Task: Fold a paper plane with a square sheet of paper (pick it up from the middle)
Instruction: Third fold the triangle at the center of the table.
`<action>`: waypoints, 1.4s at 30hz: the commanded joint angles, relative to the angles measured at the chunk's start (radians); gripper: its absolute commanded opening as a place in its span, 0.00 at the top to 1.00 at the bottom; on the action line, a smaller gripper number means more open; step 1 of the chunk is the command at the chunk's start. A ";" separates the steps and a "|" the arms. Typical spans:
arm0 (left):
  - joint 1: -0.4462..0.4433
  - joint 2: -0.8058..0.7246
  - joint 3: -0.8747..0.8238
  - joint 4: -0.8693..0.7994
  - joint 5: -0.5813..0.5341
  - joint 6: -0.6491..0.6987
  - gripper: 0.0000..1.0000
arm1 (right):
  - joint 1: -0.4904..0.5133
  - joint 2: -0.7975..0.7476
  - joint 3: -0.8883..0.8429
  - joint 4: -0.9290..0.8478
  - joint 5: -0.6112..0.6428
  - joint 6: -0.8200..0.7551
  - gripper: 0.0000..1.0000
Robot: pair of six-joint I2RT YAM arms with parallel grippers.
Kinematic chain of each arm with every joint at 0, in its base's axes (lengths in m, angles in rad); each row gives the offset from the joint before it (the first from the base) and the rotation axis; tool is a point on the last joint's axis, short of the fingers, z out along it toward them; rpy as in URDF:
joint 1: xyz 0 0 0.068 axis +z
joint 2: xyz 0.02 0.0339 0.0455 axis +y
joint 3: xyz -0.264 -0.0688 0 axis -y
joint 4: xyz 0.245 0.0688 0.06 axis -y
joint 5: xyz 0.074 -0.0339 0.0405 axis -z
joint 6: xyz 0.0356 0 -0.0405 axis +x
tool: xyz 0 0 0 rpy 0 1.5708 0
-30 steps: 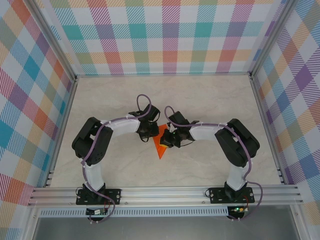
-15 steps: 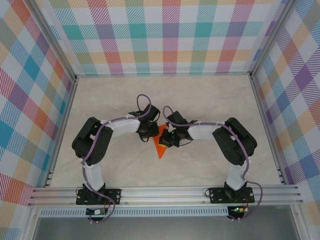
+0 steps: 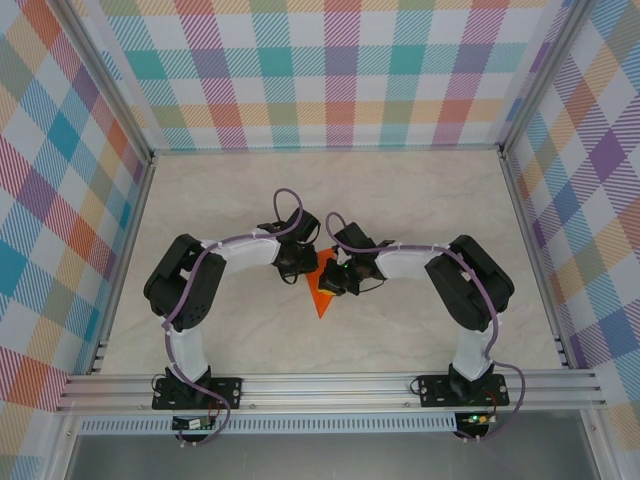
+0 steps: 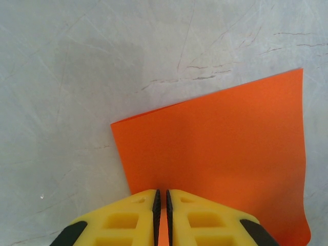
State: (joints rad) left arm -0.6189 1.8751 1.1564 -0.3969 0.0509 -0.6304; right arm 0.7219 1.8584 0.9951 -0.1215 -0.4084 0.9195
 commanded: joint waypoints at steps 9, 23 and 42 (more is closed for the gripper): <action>0.006 0.034 -0.020 -0.011 0.023 0.018 0.86 | 0.008 0.022 0.019 -0.015 -0.005 -0.024 0.95; 0.005 0.008 -0.010 -0.029 0.012 0.015 0.86 | 0.008 0.038 0.020 -0.029 0.000 -0.027 0.94; 0.113 -0.192 -0.124 -0.057 -0.050 -0.056 0.84 | 0.009 0.062 0.030 -0.056 0.015 -0.025 0.67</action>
State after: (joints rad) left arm -0.5381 1.7252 1.0603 -0.4206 0.0181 -0.6659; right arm 0.7242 1.8847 1.0233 -0.1265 -0.4244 0.9012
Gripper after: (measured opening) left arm 0.159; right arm 0.318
